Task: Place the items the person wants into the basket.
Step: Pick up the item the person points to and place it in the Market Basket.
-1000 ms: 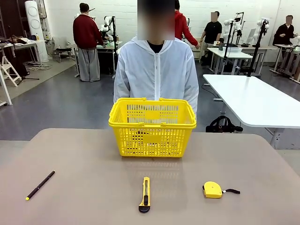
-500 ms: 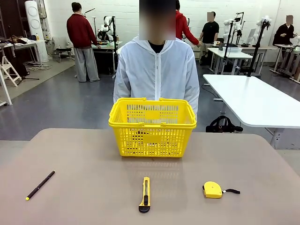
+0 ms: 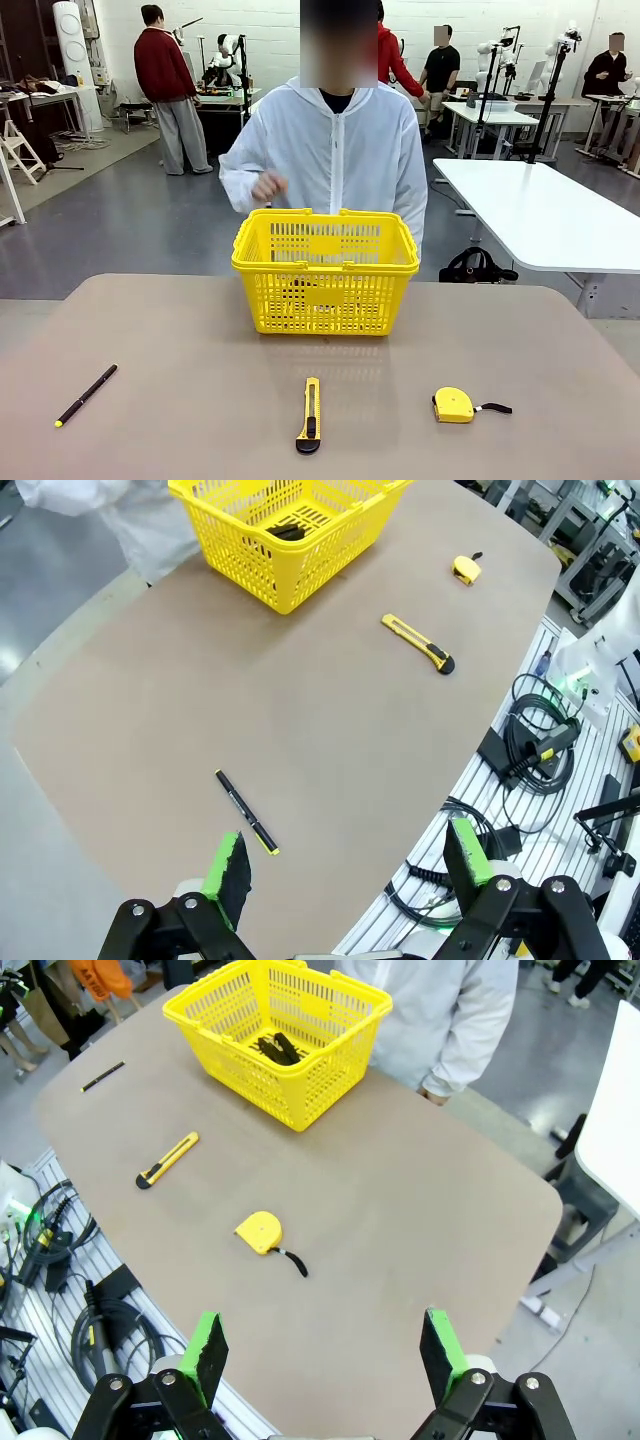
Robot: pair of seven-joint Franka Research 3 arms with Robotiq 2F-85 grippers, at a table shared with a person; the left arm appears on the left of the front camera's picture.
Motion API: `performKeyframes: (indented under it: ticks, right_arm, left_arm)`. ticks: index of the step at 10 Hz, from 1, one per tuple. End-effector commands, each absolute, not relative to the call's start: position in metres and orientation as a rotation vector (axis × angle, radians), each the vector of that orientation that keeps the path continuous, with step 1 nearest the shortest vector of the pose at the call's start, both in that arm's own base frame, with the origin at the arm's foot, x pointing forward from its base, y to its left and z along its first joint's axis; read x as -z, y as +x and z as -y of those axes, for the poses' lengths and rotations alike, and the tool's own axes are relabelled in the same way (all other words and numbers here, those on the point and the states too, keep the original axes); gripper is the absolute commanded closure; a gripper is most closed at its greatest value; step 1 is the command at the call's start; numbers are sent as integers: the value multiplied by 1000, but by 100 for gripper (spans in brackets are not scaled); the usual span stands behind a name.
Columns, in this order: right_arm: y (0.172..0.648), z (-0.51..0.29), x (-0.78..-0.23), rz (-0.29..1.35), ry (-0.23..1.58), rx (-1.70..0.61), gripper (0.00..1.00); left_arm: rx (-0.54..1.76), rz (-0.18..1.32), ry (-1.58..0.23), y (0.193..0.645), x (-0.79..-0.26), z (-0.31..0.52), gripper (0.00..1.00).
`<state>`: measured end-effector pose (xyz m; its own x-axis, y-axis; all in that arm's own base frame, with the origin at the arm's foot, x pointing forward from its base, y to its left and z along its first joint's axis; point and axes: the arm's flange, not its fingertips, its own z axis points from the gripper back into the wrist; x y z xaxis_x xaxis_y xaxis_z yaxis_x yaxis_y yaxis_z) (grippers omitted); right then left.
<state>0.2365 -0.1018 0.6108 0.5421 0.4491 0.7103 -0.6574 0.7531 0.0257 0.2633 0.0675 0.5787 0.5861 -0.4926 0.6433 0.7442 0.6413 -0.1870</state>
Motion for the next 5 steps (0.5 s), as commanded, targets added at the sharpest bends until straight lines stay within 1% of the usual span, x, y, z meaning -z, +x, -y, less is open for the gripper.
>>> performKeyframes:
  ticks: [1, 5]
  right_arm:
    - [238, 102, -611, 737, 308, -668, 0]
    - [238, 102, -611, 737, 308, -668, 0]
  left_arm:
    - [767, 593, -484, 260, -575, -69, 0]
    - [767, 593, -484, 260, -575, -69, 0]
